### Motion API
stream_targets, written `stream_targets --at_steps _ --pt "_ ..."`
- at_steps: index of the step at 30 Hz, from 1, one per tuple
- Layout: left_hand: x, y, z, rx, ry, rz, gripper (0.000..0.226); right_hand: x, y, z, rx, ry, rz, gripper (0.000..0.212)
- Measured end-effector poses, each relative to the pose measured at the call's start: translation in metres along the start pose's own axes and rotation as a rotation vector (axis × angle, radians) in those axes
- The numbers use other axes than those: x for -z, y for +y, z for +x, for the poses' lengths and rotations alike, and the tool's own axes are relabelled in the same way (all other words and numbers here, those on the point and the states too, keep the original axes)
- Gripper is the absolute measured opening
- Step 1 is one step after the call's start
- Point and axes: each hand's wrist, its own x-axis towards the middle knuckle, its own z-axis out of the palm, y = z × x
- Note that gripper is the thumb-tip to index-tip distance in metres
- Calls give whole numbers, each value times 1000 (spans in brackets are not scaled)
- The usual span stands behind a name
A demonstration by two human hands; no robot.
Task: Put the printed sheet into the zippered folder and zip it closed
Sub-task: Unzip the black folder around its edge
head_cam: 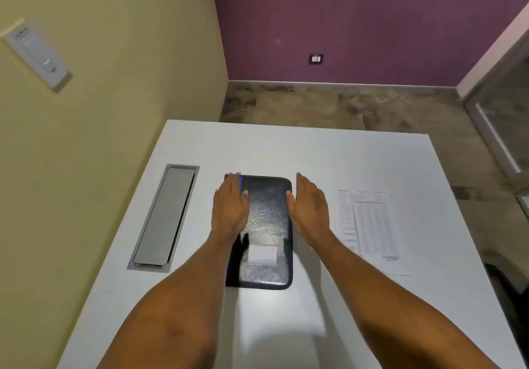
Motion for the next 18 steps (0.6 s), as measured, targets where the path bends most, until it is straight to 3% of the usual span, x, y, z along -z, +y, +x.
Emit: stream_targets --at_steps 12,18 --pt "-56 -70 67 299 -258 98 63 -82 12 61 -100 -222 -23 60" --pt "-73 -87 129 287 -290 162 64 -108 22 107 -222 -372 28 81"
